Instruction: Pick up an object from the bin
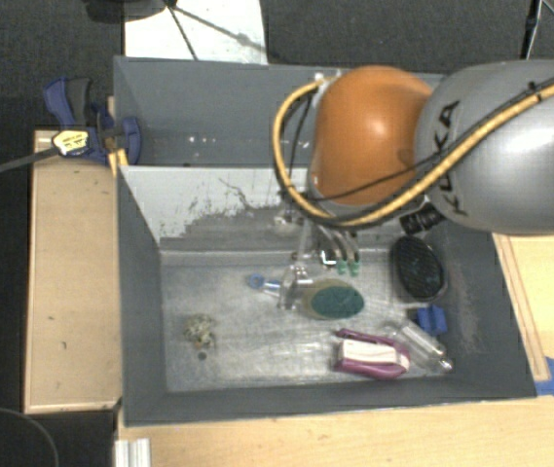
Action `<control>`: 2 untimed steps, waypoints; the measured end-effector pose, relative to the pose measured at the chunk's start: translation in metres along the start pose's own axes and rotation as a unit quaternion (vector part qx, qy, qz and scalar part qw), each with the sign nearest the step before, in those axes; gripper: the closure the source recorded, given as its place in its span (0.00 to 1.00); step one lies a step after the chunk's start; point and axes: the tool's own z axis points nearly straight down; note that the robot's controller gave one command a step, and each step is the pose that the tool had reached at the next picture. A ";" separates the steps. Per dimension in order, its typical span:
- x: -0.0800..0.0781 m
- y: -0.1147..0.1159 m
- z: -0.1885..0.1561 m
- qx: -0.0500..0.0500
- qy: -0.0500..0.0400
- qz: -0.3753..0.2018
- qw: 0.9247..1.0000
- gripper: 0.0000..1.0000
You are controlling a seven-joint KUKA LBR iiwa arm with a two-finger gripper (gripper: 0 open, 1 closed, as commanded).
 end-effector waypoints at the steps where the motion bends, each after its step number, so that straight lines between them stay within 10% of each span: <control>1: -0.011 -0.048 0.108 0.001 0.000 0.003 1.000 0.00; 2: -0.018 -0.059 0.137 -0.001 -0.006 -0.012 1.000 0.00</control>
Offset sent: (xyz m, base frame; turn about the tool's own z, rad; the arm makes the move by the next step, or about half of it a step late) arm 0.0114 -0.0458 -0.1043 0.0032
